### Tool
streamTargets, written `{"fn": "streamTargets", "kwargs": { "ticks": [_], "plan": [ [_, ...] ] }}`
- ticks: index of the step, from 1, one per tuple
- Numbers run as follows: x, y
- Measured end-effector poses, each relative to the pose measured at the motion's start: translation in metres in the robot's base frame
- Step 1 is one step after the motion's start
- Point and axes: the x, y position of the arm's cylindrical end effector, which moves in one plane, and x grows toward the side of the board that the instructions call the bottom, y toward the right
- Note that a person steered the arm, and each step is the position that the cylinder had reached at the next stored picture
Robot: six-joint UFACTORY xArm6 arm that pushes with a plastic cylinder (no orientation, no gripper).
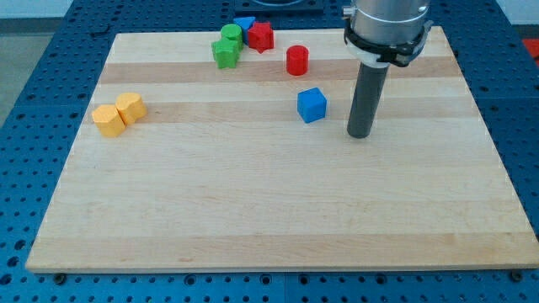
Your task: Move the blue cube a bit to the left
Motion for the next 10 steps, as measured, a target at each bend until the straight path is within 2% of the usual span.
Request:
{"fn": "streamTargets", "kwargs": {
  "ticks": [2,3,4,6,10],
  "plan": [
    [-0.002,-0.011],
    [-0.030,-0.011],
    [-0.075,-0.012],
    [-0.075,-0.079],
    [-0.066,-0.109]
  ]
}}
